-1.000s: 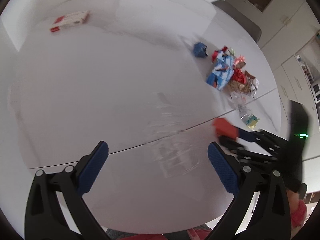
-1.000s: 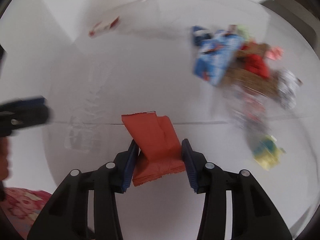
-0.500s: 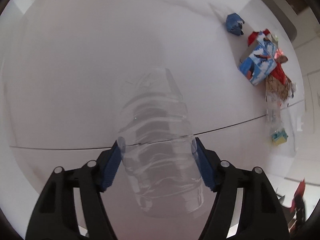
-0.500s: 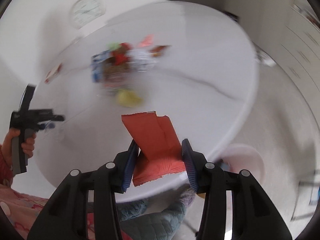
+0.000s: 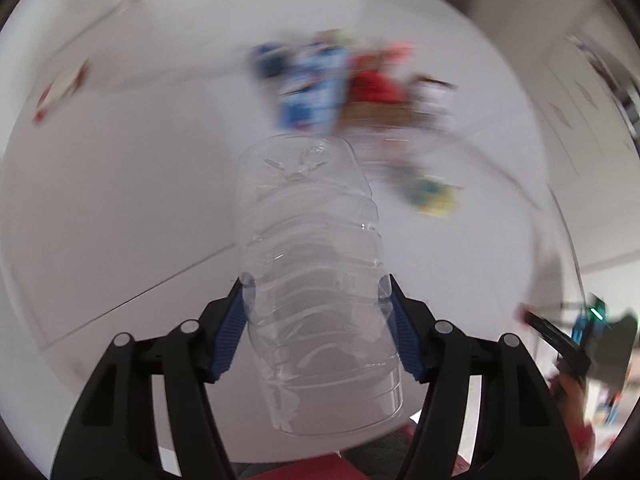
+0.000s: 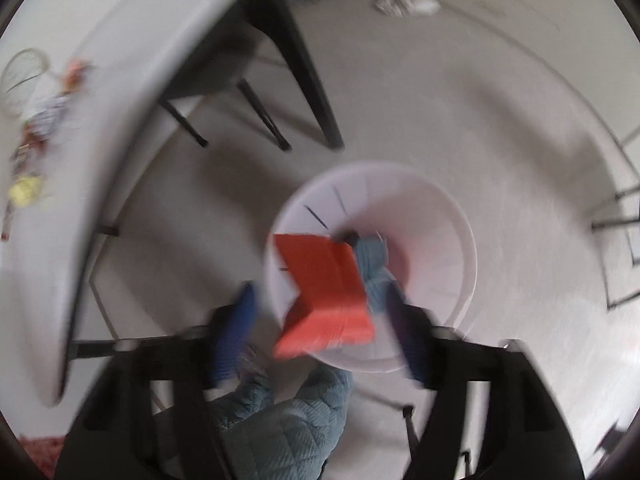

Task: Collect trash
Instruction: 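Drop the red packet into the bin with the right tool while the left tool grasps the clear bottle, then carry the clear plastic bottle over the bin and release it with the left tool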

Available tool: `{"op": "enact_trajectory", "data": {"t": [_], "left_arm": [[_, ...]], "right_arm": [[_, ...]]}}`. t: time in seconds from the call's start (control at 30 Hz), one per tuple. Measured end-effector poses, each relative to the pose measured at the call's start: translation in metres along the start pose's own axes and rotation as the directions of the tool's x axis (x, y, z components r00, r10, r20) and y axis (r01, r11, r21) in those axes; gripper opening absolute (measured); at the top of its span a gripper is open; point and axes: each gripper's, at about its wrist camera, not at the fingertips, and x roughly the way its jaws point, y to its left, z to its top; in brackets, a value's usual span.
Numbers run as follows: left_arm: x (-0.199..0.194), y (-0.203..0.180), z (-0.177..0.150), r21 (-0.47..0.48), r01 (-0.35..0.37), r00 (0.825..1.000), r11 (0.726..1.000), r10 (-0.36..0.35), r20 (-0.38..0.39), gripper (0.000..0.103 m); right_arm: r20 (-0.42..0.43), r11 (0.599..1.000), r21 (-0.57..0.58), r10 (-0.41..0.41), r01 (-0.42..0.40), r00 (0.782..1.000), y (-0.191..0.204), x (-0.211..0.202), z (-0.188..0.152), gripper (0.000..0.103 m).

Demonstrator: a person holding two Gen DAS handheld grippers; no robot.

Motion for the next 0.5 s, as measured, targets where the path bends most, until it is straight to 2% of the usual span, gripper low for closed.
{"op": "enact_trajectory", "data": {"t": [0.1,0.2,0.27,0.37,0.5], "left_arm": [[-0.012,-0.057,-0.002,0.145,0.052,0.998,0.988,-0.055,0.014,0.063],[-0.016,-0.119,-0.008,0.279,0.114,0.993,0.953,-0.119,0.003,0.063],[-0.012,-0.157,-0.014,0.349,0.154,0.987,0.925,-0.157,-0.018,0.063],[0.005,-0.223,-0.029,0.454,0.225,0.974,0.862,-0.210,-0.085,0.063],[0.038,-0.286,-0.055,0.534,0.300,0.954,0.790,-0.238,-0.184,0.063]], "right_arm": [[-0.009,0.999,0.032,-0.029,0.029,1.000,-0.020,0.008,-0.001,0.078],[0.047,0.996,0.084,-0.031,0.027,0.998,-0.035,-0.015,-0.004,0.089],[0.081,0.993,0.115,-0.038,0.029,0.996,-0.047,-0.036,-0.008,0.090],[0.145,0.986,0.158,-0.068,0.045,0.987,-0.069,-0.079,-0.012,0.094],[0.221,0.979,0.191,-0.107,0.065,0.969,-0.086,-0.116,-0.017,0.099]]}}
